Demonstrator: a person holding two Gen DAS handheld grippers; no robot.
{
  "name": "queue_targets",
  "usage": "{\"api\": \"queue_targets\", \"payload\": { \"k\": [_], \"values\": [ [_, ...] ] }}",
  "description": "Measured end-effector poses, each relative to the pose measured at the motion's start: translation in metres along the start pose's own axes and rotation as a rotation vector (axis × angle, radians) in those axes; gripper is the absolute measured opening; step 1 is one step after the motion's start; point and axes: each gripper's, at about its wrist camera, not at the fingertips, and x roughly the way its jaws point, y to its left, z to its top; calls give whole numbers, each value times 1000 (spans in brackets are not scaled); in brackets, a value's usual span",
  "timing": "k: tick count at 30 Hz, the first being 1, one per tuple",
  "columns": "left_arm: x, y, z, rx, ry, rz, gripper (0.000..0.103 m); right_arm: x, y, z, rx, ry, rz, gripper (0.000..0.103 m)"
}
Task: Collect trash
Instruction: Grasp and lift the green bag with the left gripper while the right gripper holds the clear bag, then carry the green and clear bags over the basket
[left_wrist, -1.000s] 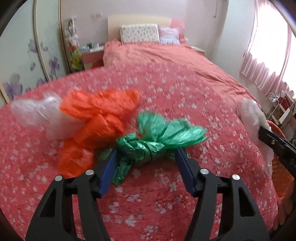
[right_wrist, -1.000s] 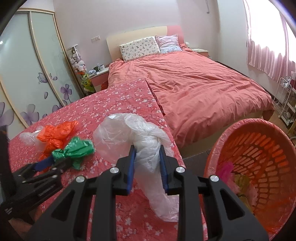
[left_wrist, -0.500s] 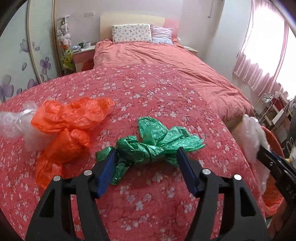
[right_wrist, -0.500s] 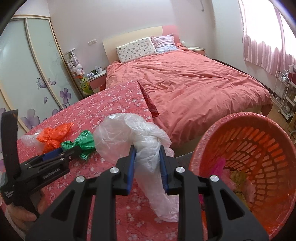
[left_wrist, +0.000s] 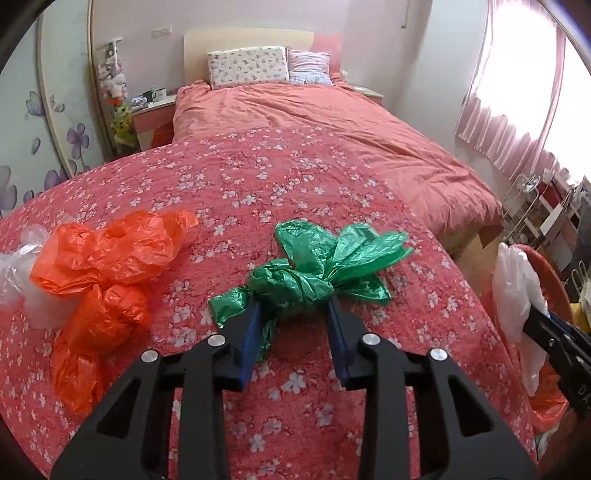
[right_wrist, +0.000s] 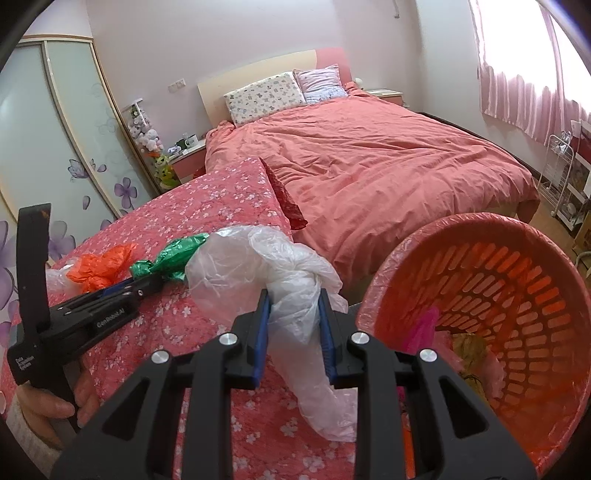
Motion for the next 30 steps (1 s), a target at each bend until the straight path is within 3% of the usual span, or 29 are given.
{"api": "queue_targets", "payload": {
  "k": [17,30],
  "values": [
    [-59,-31,-13,30,-90,-43,32,-67,-10,-1,37,-111,-38,25],
    [-97,-92,-16,90,-152,-163,32,-127,-52,-11,116,-211,-113,25]
  ]
}}
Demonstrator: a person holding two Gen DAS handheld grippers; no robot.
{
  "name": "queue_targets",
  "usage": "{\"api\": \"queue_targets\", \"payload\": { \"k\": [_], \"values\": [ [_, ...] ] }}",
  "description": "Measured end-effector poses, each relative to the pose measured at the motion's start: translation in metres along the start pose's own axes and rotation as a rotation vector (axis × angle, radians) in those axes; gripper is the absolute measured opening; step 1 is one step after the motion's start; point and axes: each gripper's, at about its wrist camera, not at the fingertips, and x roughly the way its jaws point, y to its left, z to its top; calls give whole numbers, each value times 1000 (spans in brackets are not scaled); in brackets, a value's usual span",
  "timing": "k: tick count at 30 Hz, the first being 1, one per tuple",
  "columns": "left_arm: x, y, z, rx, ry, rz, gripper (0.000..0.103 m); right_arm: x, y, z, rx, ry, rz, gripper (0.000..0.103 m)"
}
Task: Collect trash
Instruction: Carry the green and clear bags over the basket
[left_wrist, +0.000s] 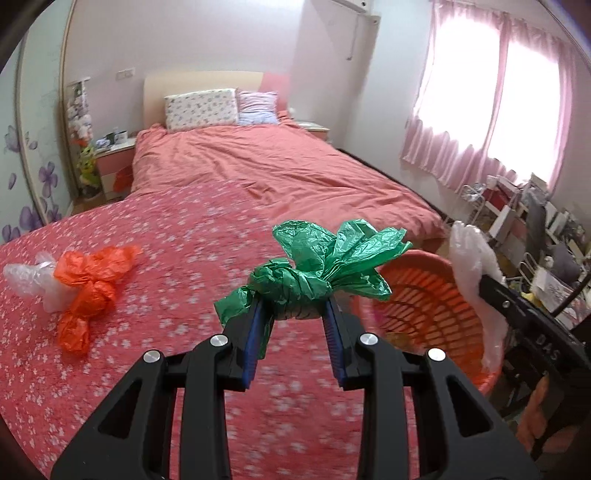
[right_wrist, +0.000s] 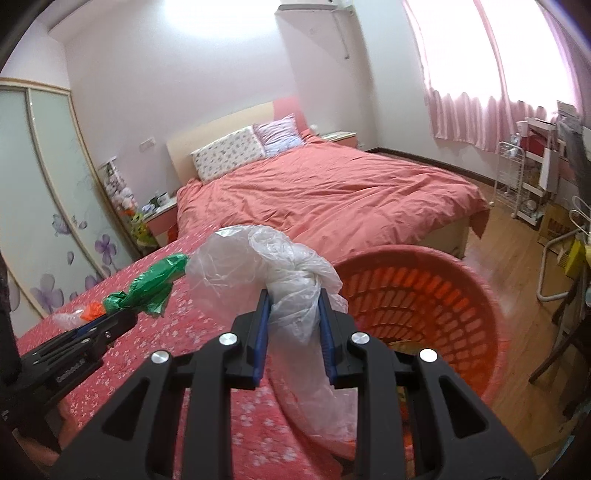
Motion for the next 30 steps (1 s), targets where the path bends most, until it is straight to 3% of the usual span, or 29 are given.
{"api": "queue_targets", "payload": {
  "k": [17,30],
  "values": [
    [24,-79,-6,69,34,-121,32,-21,-92,7,143,-65,-135,25],
    [46,-112,-17,96,89,-168,32,-13,-127,7,212,-62,-119,25]
  ]
}}
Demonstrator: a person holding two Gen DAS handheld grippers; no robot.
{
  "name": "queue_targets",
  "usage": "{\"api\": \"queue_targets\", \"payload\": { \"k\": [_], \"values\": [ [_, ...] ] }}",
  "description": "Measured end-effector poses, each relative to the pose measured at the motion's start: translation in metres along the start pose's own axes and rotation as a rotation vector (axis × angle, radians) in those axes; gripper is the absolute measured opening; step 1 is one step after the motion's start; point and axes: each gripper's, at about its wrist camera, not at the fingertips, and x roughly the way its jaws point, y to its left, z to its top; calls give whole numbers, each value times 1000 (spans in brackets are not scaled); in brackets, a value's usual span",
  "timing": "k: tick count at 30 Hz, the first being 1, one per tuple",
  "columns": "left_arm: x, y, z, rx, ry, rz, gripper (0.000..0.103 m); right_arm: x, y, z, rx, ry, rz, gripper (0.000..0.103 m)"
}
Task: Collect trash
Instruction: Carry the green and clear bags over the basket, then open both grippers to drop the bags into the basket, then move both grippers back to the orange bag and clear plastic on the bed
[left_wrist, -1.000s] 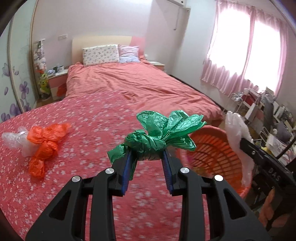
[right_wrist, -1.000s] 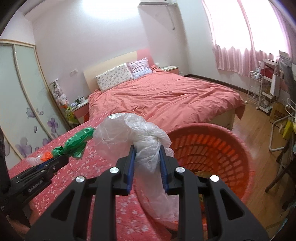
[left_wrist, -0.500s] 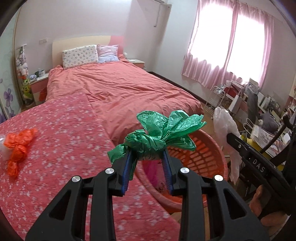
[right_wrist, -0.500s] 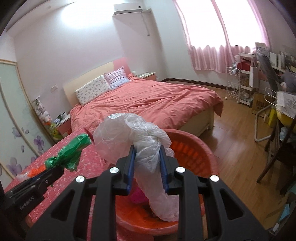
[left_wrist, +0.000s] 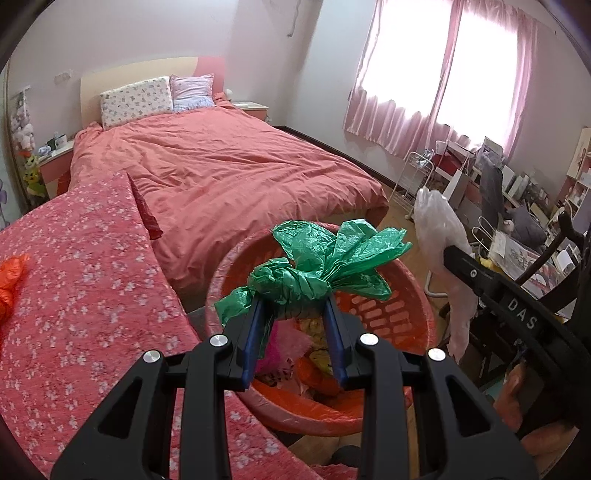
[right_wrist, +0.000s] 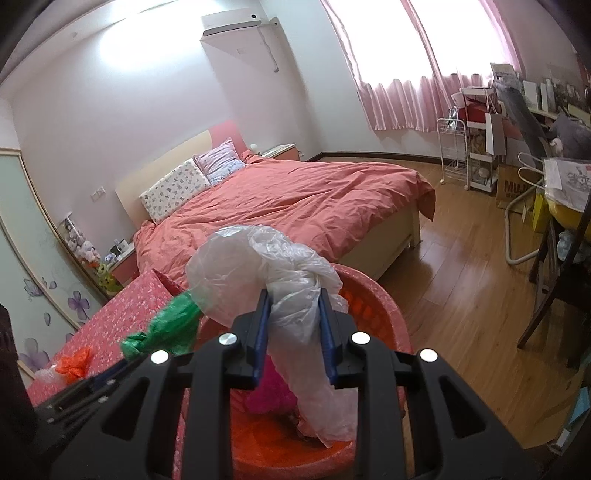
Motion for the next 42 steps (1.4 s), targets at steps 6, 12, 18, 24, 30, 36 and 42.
{"api": "queue_targets", "payload": {
  "k": [6,12,18,24,30,36,42],
  "values": [
    [10,-6,0,4,19,-4,32,6,-2,5,14,-2,20,25],
    [21,-4,-4,-4,51,6,34,13,4,5,10,7,35,29],
    [25,4,-9,-20,75,26,52,24,6,2,5,34,41,43],
    [22,18,-16,-38,87,49,64,28,11,-3,-9,37,24,60],
    [7,40,-23,-41,61,117,75,23,20,-5,-59,-1,-17,82],
    [-25,88,-33,-75,8,227,76,25,51,-11,-125,5,-24,85],
    [-65,152,-46,-156,-34,348,76,34,116,-33,-224,51,56,85]
  ]
}}
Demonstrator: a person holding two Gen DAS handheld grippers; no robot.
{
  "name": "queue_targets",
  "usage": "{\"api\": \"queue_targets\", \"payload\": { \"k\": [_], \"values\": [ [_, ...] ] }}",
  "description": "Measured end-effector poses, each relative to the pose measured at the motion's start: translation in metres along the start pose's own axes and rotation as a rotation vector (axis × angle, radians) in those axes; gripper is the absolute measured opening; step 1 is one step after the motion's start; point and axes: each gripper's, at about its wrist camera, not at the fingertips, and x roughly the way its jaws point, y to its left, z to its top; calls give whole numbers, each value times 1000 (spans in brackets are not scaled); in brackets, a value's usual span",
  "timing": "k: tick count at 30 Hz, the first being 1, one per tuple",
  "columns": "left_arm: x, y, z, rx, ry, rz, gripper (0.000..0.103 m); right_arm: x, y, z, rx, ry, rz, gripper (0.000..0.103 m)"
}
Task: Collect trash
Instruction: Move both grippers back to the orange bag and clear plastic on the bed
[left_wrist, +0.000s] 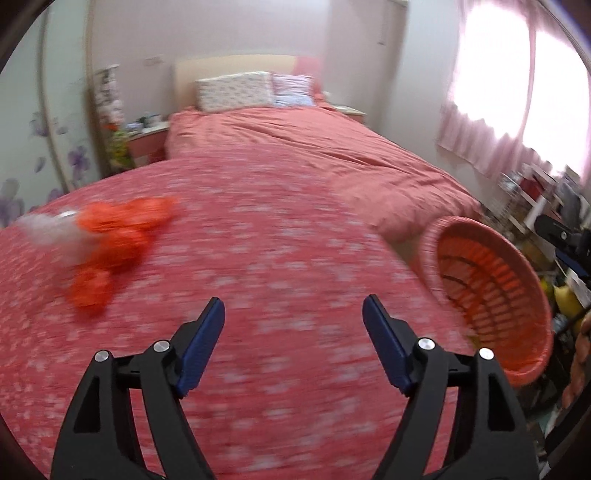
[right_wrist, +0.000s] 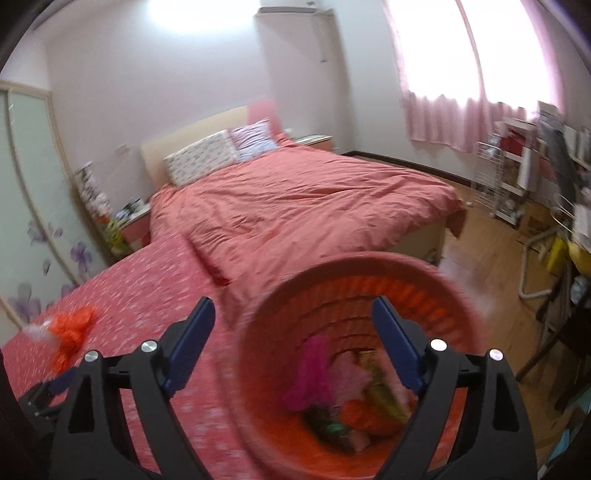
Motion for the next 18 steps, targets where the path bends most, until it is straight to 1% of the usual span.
{"api": "queue_targets", "payload": {
  "k": [2,5,8,10,11,13,16,18],
  "values": [
    [-7,28,-2,-30,-11,48,76,4,25,-3,-32,15,34,85],
    [-14,63,-5,-74,-15,113,76,14,77,-9,-93,52,109,84],
    [-21,105,-9,-134,-13,172,76,27,140,-19,-166,88,191,83],
    [-25,132,-11,-170,-13,219,76,34,175,-25,-209,108,233,78],
    [-26,139,-12,-181,-14,234,76,39,191,-28,-226,121,252,76],
    [-31,160,-13,-211,-21,262,76,51,228,-36,-257,161,300,71],
    [-41,187,-18,-245,-64,301,76,69,271,-45,-273,215,344,65],
    [-45,199,-21,-261,-70,319,76,80,294,-49,-261,250,366,64]
  ]
}}
